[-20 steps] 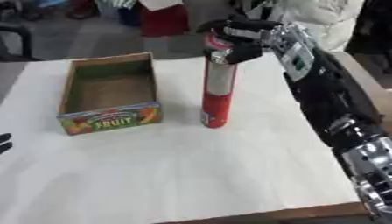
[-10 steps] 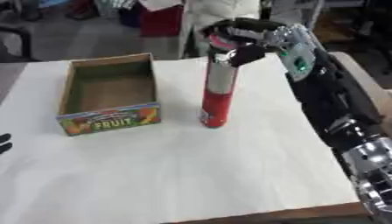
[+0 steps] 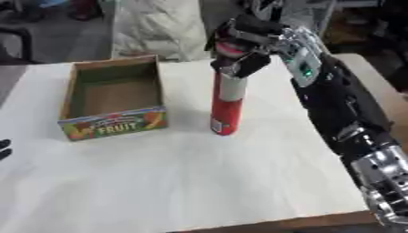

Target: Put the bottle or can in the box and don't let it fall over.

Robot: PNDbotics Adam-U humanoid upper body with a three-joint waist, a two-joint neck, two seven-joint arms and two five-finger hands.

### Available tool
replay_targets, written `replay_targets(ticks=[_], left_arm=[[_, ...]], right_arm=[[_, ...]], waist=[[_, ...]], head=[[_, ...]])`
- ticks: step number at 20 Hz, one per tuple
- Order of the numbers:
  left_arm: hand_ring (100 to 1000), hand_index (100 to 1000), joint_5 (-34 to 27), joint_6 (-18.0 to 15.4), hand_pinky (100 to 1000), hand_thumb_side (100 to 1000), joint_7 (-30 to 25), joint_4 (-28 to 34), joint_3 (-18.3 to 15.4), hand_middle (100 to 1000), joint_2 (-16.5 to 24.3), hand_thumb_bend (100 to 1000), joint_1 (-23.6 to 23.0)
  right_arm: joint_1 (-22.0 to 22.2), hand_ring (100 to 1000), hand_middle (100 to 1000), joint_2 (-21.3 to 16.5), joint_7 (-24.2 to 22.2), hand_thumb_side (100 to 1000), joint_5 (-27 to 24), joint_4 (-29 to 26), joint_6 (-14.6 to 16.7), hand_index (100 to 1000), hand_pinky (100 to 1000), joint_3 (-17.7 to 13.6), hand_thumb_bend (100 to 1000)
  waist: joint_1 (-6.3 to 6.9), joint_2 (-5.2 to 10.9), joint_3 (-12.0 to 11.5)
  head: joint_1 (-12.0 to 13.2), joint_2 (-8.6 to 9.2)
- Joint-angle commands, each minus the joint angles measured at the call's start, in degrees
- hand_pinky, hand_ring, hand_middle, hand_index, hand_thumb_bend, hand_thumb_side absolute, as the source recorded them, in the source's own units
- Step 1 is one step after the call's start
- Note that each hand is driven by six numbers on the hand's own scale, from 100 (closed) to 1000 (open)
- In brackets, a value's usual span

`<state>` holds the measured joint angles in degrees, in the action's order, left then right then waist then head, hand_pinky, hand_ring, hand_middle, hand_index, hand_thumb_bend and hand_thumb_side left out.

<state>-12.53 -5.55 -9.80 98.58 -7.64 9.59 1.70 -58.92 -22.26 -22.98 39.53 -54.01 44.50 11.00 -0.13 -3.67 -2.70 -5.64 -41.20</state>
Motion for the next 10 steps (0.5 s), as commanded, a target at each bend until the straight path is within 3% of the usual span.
replay_targets(ticks=[1, 2, 3, 10], left_arm=[[799, 986, -0.3, 0.05, 864, 1000, -0.1, 1.09, -0.27, 888, 0.86, 317, 0.79], [799, 986, -0.33, 0.06, 864, 1000, -0.12, 1.09, -0.26, 888, 0.85, 317, 0.81], [799, 986, -0.35, 0.07, 864, 1000, -0.13, 1.09, -0.25, 888, 0.84, 317, 0.84], [799, 985, -0.5, 0.16, 864, 1000, -0.33, 1.07, -0.04, 888, 0.87, 318, 1.19]], right_arm=[[-1.46, 137, 285, -0.64, -1.89, 279, 1.68, -3.0, 7.47, 386, 100, 0.59, 100], [-1.6, 137, 285, -0.66, -0.62, 452, 2.19, -3.16, 7.47, 386, 100, 0.7, 100], [-1.93, 136, 283, -0.78, 0.48, 270, 2.73, -3.23, 7.47, 385, 100, 0.69, 100], [-6.29, 136, 278, -2.37, 6.04, 240, 5.04, -2.03, 7.47, 385, 100, -2.14, 100]], waist=[[0.02, 0.36, -0.11], [0.01, 0.35, -0.16], [0.0, 0.36, -0.22], [-0.26, 0.35, -0.92]], head=[[-0.2, 0.6], [-0.22, 0.61], [-0.28, 0.6], [-0.72, 0.76]])
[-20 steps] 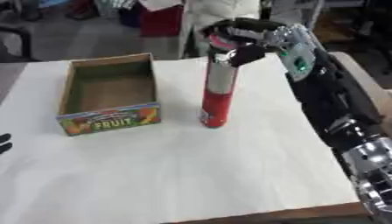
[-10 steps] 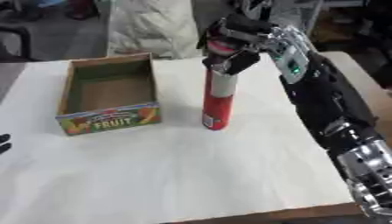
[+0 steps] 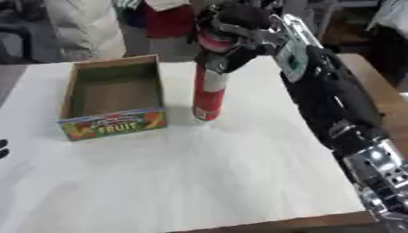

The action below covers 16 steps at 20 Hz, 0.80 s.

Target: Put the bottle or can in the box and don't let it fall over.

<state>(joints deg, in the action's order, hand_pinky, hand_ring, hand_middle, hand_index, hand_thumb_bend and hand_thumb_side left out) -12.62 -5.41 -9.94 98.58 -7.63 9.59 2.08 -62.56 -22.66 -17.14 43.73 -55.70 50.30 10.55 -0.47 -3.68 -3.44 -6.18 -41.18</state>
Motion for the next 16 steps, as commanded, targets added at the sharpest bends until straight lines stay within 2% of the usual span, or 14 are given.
replay_targets(ticks=[1, 8, 12, 16], left_arm=[[799, 985, -0.43, 0.06, 864, 1000, -0.3, 1.05, 0.08, 888, 0.83, 318, 0.93], [799, 985, -1.11, 0.5, 864, 1000, -1.94, 0.72, 1.91, 888, -0.07, 320, 2.78], [800, 985, -1.66, 0.8, 864, 1000, -3.22, 0.52, 3.16, 889, -0.72, 322, 4.37], [800, 985, -2.05, 0.97, 864, 1000, -3.81, 0.45, 3.6, 889, -1.0, 323, 5.11]], right_arm=[[-3.55, 135, 274, -1.77, 0.95, 241, 1.15, 0.02, 1.62, 383, 100, -2.3, 100], [-6.84, 125, 253, 3.73, 4.21, 325, 2.52, 2.23, -0.14, 372, 100, -5.01, 100], [-7.41, 133, 256, 6.72, 4.62, 317, 5.06, 2.78, -0.87, 375, 100, -5.97, 100], [-7.82, 136, 254, 8.04, 6.51, 320, 7.07, 2.6, -1.41, 375, 100, -6.87, 100]], waist=[[0.11, 0.31, -0.5], [0.72, -0.68, -4.36], [0.89, -1.52, -7.1], [0.77, -1.98, -8.38]], head=[[-0.35, 0.9], [-3.19, 2.43], [-4.78, 3.19], [-5.19, 3.54]])
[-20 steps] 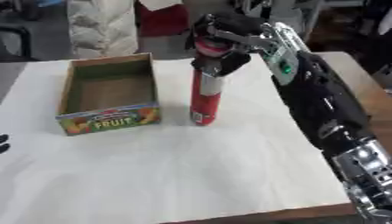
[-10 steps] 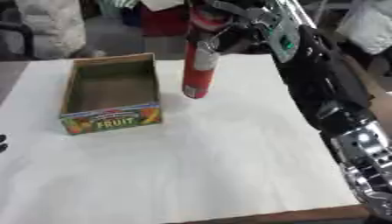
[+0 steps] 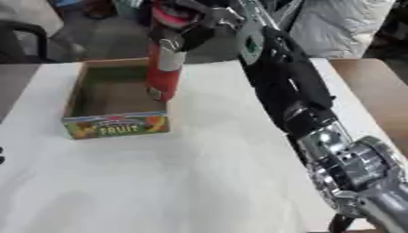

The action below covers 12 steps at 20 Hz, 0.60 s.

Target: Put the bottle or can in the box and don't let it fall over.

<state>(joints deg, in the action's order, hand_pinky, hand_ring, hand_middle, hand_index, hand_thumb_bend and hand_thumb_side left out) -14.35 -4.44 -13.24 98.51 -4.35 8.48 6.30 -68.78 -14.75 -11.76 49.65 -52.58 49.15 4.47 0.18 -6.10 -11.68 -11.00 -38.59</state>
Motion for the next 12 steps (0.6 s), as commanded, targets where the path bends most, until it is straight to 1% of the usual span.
replay_targets(ticks=[1, 8, 11, 12], left_arm=[[800, 985, -0.36, 0.03, 864, 1000, -0.57, 0.51, 0.35, 889, 0.07, 323, 0.94], [800, 985, -0.49, 0.11, 864, 1000, -0.69, 0.51, 0.45, 889, 0.05, 323, 1.21], [800, 984, -0.62, 0.16, 864, 1000, -0.83, 0.54, 0.6, 889, 0.02, 324, 1.45], [800, 984, -0.68, 0.15, 864, 1000, -0.84, 0.57, 0.61, 889, 0.02, 324, 1.5]], right_arm=[[-1.69, 138, 256, 0.21, 1.57, 307, 1.52, -0.72, -0.2, 376, 100, -0.77, 100], [-3.36, 152, 254, -0.07, 5.28, 278, 2.99, -2.66, -0.64, 378, 100, -1.29, 100], [-3.78, 155, 247, 0.08, 7.06, 282, 2.94, -3.36, -0.8, 372, 100, -1.29, 100], [-3.66, 156, 246, 0.27, 7.35, 298, 2.91, -3.25, -0.72, 371, 100, -1.04, 100]], waist=[[0.08, 0.37, -0.22], [-0.11, 0.28, -0.96], [-0.1, 0.27, -1.41], [-0.08, 0.27, -1.47]], head=[[-0.37, 0.96], [-0.55, 1.05], [-0.81, 1.1], [-0.81, 1.1]])
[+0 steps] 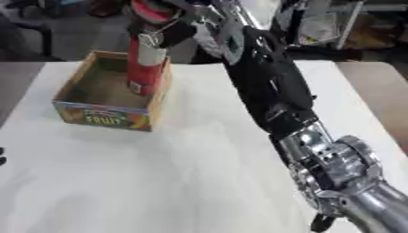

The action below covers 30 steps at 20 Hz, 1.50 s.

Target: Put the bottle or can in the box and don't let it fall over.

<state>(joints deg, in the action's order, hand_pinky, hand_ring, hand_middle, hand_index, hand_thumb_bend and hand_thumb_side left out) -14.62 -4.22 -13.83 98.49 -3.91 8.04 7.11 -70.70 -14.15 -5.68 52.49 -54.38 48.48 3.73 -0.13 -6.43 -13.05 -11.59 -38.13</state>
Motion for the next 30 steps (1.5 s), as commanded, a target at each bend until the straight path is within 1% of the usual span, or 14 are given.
replay_targets(ticks=[1, 9, 10, 11, 12, 13, 14, 15, 16, 18, 20, 27, 29, 30], left_arm=[[800, 984, -0.46, -0.07, 864, 1000, -0.26, 0.62, 0.16, 889, 0.46, 324, 0.71], [800, 984, -0.87, -0.01, 864, 1000, -0.56, 0.94, 0.52, 888, -0.17, 325, 1.63], [800, 984, -0.93, 0.01, 864, 1000, -0.57, 0.98, 0.52, 888, -0.23, 325, 1.75], [799, 984, -0.98, 0.01, 863, 1000, -0.55, 1.0, 0.49, 888, -0.26, 326, 1.8], [799, 984, -1.0, 0.03, 863, 1000, -0.53, 1.0, 0.46, 888, -0.25, 326, 1.82], [799, 984, -1.01, 0.05, 863, 1000, -0.51, 1.0, 0.44, 888, -0.23, 326, 1.82], [798, 984, -1.01, 0.07, 863, 1000, -0.49, 0.99, 0.43, 888, -0.2, 326, 1.79], [798, 984, -1.01, 0.09, 863, 1000, -0.5, 0.98, 0.43, 888, -0.16, 326, 1.76], [798, 984, -1.02, 0.09, 863, 1000, -0.51, 0.97, 0.44, 888, -0.13, 326, 1.72], [798, 984, -1.02, 0.09, 863, 1000, -0.52, 0.97, 0.43, 888, -0.1, 326, 1.68], [798, 984, -1.04, 0.08, 863, 1000, -0.51, 0.96, 0.41, 888, -0.09, 326, 1.64], [798, 984, -1.03, 0.06, 863, 1000, -0.54, 0.92, 0.38, 888, -0.02, 327, 1.48], [798, 984, -1.0, 0.06, 863, 1000, -0.45, 0.87, 0.26, 888, 0.09, 327, 1.32], [798, 984, -0.95, 0.05, 863, 1000, -0.36, 0.84, 0.15, 889, 0.18, 328, 1.16]], right_arm=[[-1.52, 154, 244, -0.04, 1.37, 315, -0.07, -1.14, 0.12, 370, 100, -0.03, 100], [2.29, 153, 245, 3.72, -1.75, 353, 0.68, 1.08, 1.88, 367, 100, 0.81, 100], [2.58, 163, 249, 3.87, -2.13, 315, 0.92, 1.23, 2.02, 371, 100, 0.91, 100], [2.75, 203, 276, 3.89, -2.49, 210, 1.24, 1.43, 2.16, 401, 100, 0.99, 100], [2.8, 309, 365, 3.76, -2.77, 100, 1.56, 1.62, 2.22, 515, 110, 0.99, 100], [2.79, 309, 365, 3.57, -2.93, 100, 1.89, 1.73, 2.21, 515, 110, 0.92, 100], [2.69, 610, 654, 3.28, -3.03, 293, 2.31, 1.78, 2.11, 817, 652, 0.77, 100], [2.55, 828, 835, 2.96, -3.28, 458, 2.98, 1.79, 1.95, 957, 890, 0.69, 118], [2.33, 1000, 983, 2.65, -3.71, 609, 3.97, 1.76, 1.79, 1000, 1000, 0.62, 292], [2.06, 1000, 1000, 2.42, -3.58, 635, 5.01, 1.57, 1.74, 1000, 1000, 0.0, 339], [2.02, 1000, 1000, 2.38, -2.17, 630, 4.75, 1.04, 1.32, 1000, 1000, -0.81, 346], [1.34, 1000, 1000, 1.97, 4.49, 547, -1.42, -2.92, -0.27, 1000, 1000, -0.38, 383], [1.31, 1000, 1000, 1.2, 7.67, 546, -3.33, -4.59, -1.97, 1000, 1000, -0.29, 343], [1.39, 1000, 1000, 0.59, 9.23, 509, -4.4, -5.27, -3.14, 1000, 1000, -0.19, 315]], waist=[[0.25, 0.58, -0.12], [0.74, -0.47, -0.97], [0.76, -0.56, -1.04], [0.75, -0.6, -1.04], [0.72, -0.61, -0.98], [0.68, -0.6, -0.91], [0.63, -0.56, -0.83], [0.58, -0.51, -0.77], [0.55, -0.45, -0.74], [0.55, -0.41, -0.71], [0.59, -0.43, -0.67], [0.5, -0.43, -0.41], [0.36, -0.23, 0.0], [0.24, -0.05, 0.36]], head=[[-0.24, 0.65], [-0.71, 1.46], [-0.73, 1.48], [-0.73, 1.44], [-0.68, 1.39], [-0.6, 1.36], [-0.46, 1.3], [-0.35, 1.28], [-0.25, 1.28], [-0.19, 1.39], [-0.22, 1.45], [-0.1, 1.32], [0.18, 1.12], [0.43, 0.94]])
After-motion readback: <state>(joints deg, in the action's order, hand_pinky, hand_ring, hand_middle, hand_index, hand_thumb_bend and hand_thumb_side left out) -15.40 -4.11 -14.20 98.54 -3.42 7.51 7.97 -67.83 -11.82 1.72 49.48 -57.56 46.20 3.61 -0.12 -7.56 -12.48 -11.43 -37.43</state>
